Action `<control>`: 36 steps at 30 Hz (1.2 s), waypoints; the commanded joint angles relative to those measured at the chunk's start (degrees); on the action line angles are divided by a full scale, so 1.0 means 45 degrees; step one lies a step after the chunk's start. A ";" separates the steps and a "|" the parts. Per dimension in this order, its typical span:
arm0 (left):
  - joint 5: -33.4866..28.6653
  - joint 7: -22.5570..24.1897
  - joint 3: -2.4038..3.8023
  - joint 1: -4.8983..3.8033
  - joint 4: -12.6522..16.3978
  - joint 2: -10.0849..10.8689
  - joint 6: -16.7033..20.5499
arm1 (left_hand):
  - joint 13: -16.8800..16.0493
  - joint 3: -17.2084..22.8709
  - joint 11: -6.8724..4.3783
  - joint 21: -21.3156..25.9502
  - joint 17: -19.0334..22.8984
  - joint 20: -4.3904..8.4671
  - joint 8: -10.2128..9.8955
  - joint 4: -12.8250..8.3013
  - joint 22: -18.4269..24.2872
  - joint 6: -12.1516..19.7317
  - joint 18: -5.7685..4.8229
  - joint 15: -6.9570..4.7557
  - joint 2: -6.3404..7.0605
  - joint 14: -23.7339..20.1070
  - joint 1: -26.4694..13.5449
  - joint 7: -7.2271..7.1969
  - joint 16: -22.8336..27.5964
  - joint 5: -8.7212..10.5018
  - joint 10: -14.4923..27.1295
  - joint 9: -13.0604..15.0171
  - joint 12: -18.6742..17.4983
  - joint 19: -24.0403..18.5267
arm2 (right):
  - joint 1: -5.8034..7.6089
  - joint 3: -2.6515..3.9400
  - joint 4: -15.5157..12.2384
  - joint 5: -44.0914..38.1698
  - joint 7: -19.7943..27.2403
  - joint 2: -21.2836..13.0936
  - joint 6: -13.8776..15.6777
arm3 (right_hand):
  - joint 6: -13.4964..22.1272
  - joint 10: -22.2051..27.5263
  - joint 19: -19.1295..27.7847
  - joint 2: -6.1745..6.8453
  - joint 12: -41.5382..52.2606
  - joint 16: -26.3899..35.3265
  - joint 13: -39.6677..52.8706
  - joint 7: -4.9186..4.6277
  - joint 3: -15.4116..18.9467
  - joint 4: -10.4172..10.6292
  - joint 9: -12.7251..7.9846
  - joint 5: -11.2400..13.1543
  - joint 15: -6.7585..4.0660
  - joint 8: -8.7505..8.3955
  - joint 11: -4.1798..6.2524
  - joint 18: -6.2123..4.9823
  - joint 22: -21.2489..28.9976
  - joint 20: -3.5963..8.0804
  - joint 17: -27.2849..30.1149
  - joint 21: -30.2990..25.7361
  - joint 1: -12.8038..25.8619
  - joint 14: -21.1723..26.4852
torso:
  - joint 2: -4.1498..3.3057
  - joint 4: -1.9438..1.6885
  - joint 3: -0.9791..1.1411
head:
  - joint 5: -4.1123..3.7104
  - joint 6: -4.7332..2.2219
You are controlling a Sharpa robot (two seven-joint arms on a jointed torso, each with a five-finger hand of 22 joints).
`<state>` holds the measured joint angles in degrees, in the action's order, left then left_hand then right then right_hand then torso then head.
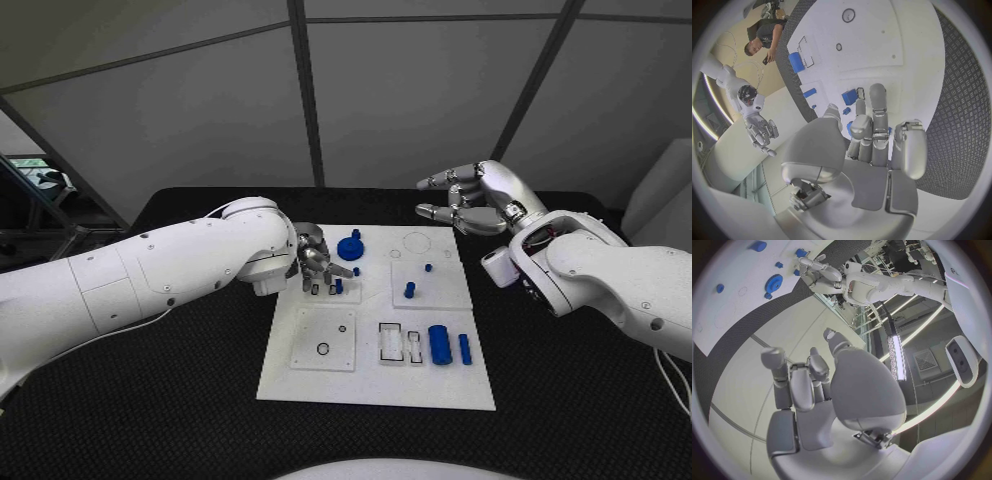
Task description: Assemble the parts on the task board
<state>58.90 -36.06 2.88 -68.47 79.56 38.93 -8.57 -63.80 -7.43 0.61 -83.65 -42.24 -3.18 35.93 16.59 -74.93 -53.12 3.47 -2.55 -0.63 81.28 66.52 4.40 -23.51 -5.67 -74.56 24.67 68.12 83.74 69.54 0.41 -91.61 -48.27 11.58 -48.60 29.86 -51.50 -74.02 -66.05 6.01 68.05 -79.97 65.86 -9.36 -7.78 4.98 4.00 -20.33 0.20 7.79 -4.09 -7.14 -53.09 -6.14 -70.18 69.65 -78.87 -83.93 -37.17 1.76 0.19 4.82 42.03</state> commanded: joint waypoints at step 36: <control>0.0125 -0.0208 -0.0067 -0.0067 -0.0245 -0.0374 -0.0857 | -0.0207 0.0391 -0.0175 -0.0115 -0.0214 0.0043 0.0505 -0.0201 -0.0953 0.0321 -0.0292 -0.0138 -0.0468 0.0090 0.0788 -0.0166 0.0227 -0.0059 -0.0100 0.0862 0.0203 0.0439 | 0.0028 0.0012 0.0261 0.0039 -0.0189 0.0286 -0.0183 | -0.0093 -0.0059 0.0083 -0.0108 0.0053 0.0101 -0.0025 0.0029 0.0019 -0.0032 -0.0014 -0.0136 -0.0095 0.0067 0.0004 -0.0111 0.0065 0.0004 0.0041 -0.0103 0.0138 -0.0356 | -0.0013 -0.0006 0.0003 | -0.0031 0.0207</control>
<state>59.11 -36.94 2.58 -68.67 78.38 37.35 -11.67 -64.67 -6.07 0.21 -83.87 -43.13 -3.18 37.84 15.72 -74.91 -52.09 3.41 -2.79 -2.80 81.53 69.77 3.79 -22.76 -5.67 -74.96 28.50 68.67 83.73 69.55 0.41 -90.44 -48.23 10.81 -47.39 29.48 -51.50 -74.01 -66.06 5.70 68.04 -79.69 65.80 -9.36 -7.78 4.98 4.01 -20.76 0.20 7.78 -4.09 -7.13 -52.84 -6.14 -70.05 69.38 -78.56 -83.93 -37.18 1.76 0.21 4.71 42.95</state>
